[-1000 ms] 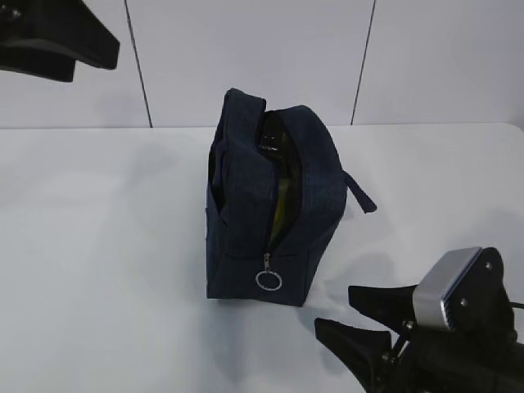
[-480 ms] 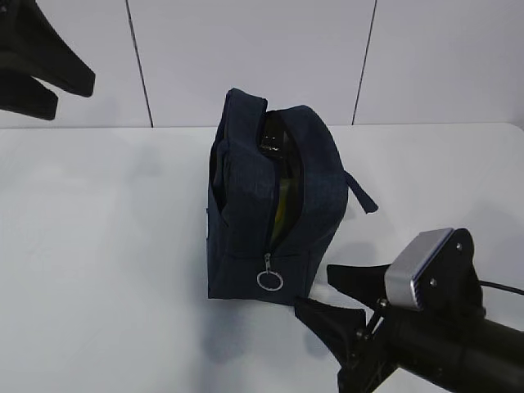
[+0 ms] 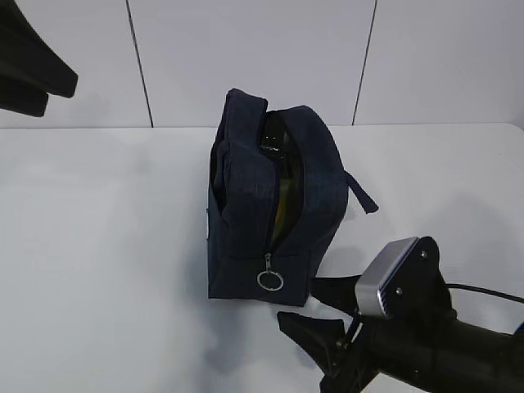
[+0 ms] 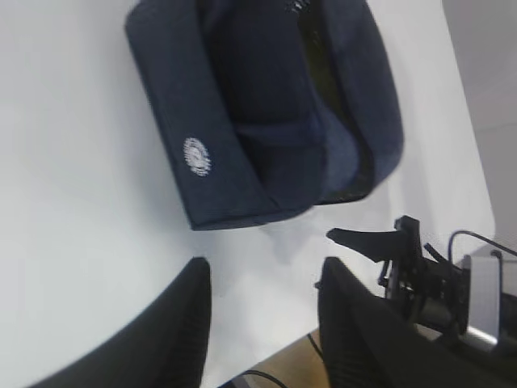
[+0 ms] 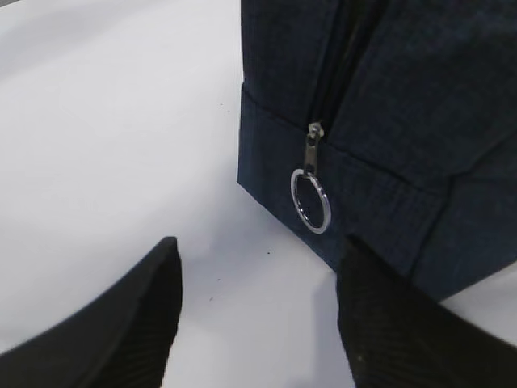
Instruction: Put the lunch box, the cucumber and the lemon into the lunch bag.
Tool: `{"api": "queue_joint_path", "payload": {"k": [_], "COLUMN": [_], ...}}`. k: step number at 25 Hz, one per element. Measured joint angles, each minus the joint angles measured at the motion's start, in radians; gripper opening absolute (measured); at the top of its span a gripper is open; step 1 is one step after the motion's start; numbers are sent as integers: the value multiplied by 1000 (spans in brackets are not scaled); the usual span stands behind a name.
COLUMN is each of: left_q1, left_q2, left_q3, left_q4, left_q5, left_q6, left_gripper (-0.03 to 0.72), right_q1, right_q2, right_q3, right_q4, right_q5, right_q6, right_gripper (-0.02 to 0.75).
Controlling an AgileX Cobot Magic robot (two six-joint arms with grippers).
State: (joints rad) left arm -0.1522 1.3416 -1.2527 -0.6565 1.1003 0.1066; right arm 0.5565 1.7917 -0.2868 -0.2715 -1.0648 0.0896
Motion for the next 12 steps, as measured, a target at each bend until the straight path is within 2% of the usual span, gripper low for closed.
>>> {"api": "queue_joint_path", "payload": {"k": [4,7,12], "left_q1": [51,51,51], "left_q2": [18,22,27], "left_q3": [0,0,0], "left_q4": [0,-8,-11], "left_q5": [13,18,22], "left_q6": [29,40,49], "left_gripper": [319,317,317], "right_q1": [0,0,0], "right_q2": [24,26,30], "right_q3": [-30,-61,-135], "right_q4": [-3,-3,-4], "right_q5": [-2,20,152], "right_q6": [-2,-2,-2], "right_gripper": [463,463,463]}}
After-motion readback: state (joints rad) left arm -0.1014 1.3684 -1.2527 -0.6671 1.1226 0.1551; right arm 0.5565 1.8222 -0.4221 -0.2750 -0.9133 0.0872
